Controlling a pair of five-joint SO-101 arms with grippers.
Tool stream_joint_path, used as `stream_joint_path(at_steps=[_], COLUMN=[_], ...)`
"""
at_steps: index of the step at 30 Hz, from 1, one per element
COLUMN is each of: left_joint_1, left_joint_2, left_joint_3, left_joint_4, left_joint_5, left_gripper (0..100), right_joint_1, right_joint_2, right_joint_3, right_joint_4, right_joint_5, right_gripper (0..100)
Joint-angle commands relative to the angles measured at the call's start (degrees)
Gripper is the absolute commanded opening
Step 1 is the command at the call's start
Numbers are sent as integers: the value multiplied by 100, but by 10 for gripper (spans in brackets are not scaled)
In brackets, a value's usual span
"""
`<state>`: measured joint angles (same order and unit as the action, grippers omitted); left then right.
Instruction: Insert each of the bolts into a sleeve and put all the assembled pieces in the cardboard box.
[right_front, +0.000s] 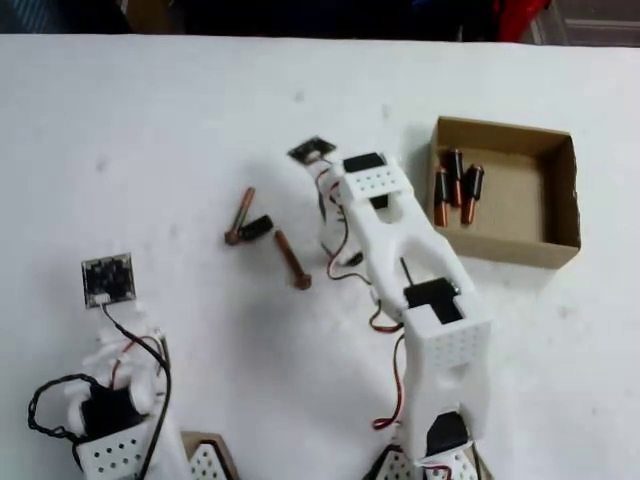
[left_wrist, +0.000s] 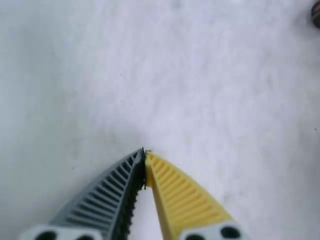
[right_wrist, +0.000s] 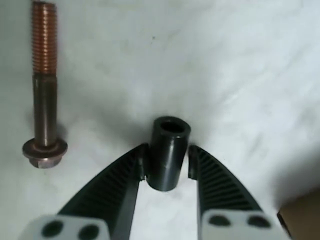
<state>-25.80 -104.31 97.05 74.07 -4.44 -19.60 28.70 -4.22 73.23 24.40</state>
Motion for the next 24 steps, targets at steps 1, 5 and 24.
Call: stream_joint_path(at_steps=[1, 5, 24], left_joint_1=[-31, -31, -22], left_joint_2=[-40, -40, -40], left_joint_3=[-9, -9, -9], left_joint_4=[-26, -26, -26], left_joint_5=[-62, -62, -62], left_gripper=[22, 22, 22], right_joint_1=[48, 48, 40], right_joint_2=[-268, -242, -1051], right_joint_3=[-79, -79, -79], right_joint_4=[-303, -470, 75], right_joint_5=[70, 79, 62], right_gripper=[122, 120, 17])
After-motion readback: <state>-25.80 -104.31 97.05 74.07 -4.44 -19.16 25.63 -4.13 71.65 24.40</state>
